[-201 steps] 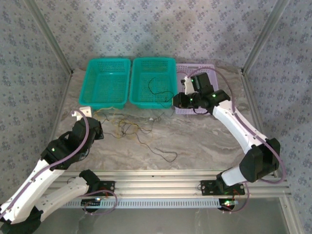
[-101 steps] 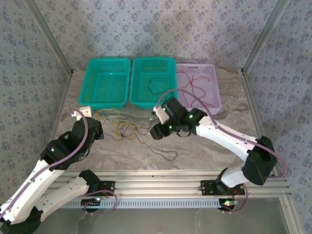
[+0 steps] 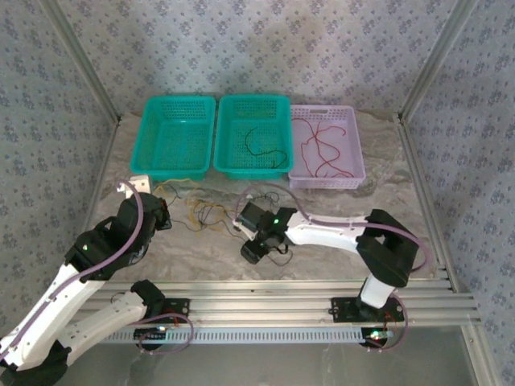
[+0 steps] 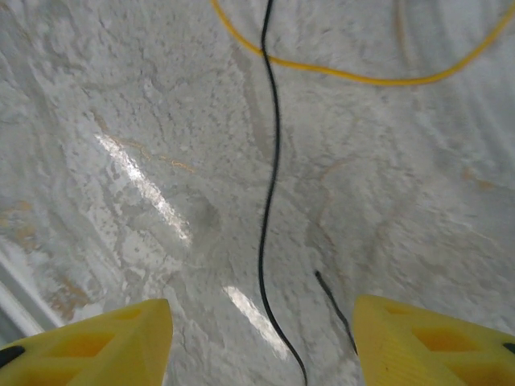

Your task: Untangle the cables

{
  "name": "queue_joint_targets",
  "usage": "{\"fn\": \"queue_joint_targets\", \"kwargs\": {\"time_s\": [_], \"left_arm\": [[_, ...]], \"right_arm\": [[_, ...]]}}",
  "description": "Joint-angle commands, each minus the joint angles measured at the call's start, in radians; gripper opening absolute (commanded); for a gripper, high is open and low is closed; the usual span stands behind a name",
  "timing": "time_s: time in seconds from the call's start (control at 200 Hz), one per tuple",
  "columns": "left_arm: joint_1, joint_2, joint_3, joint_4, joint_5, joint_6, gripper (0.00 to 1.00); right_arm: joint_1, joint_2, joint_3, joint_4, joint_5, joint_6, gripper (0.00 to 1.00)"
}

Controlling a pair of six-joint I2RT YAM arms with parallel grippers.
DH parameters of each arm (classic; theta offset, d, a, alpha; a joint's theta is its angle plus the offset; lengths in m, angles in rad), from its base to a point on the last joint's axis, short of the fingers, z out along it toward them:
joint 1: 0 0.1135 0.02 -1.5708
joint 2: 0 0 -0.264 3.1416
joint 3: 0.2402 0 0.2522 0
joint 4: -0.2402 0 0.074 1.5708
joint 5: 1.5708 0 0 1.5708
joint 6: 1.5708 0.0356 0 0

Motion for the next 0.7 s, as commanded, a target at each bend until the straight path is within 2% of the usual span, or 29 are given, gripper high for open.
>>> {"fn": "queue_joint_targets", "kwargs": {"time_s": [0.0, 0.095, 0.16, 0.305, 0.365, 0.46, 0.575, 0.695], "left_arm": [[0.005, -0.014, 0.023, -0.001, -0.004, -0.013, 0.00], [0.004, -0.015, 0.026, -0.005, -0.006, -0.013, 0.00], [0.004, -0.015, 0.026, -0.007, -0.008, -0.013, 0.00], [0.005, -0.023, 0.022, -0.009, -0.010, -0.016, 0.00], [0.004, -0.025, 0.020, -0.009, -0.014, -0.015, 0.00], [0.004, -0.028, 0.016, -0.011, -0.016, -0.016, 0.00], [0.005, -0.031, 0.012, -0.011, -0.019, -0.016, 0.00], [0.004, -0.032, 0.011, -0.015, -0.024, -0.014, 0.00]], "right_arm": [[0.011, 0.046, -0.005, 0.061, 0.061, -0.003, 0.62], [0.008, 0.070, -0.006, 0.091, 0.095, -0.003, 0.62], [0.007, 0.079, -0.005, 0.107, 0.111, -0.003, 0.56], [-0.003, 0.085, -0.005, 0.101, 0.150, 0.007, 0.27], [-0.012, 0.081, -0.008, 0.095, 0.171, 0.011, 0.12], [-0.031, 0.042, -0.030, 0.101, 0.174, 0.007, 0.00], [-0.067, -0.050, -0.064, 0.110, 0.155, 0.011, 0.00], [-0.137, -0.211, -0.084, 0.086, 0.143, 0.026, 0.00]]}}
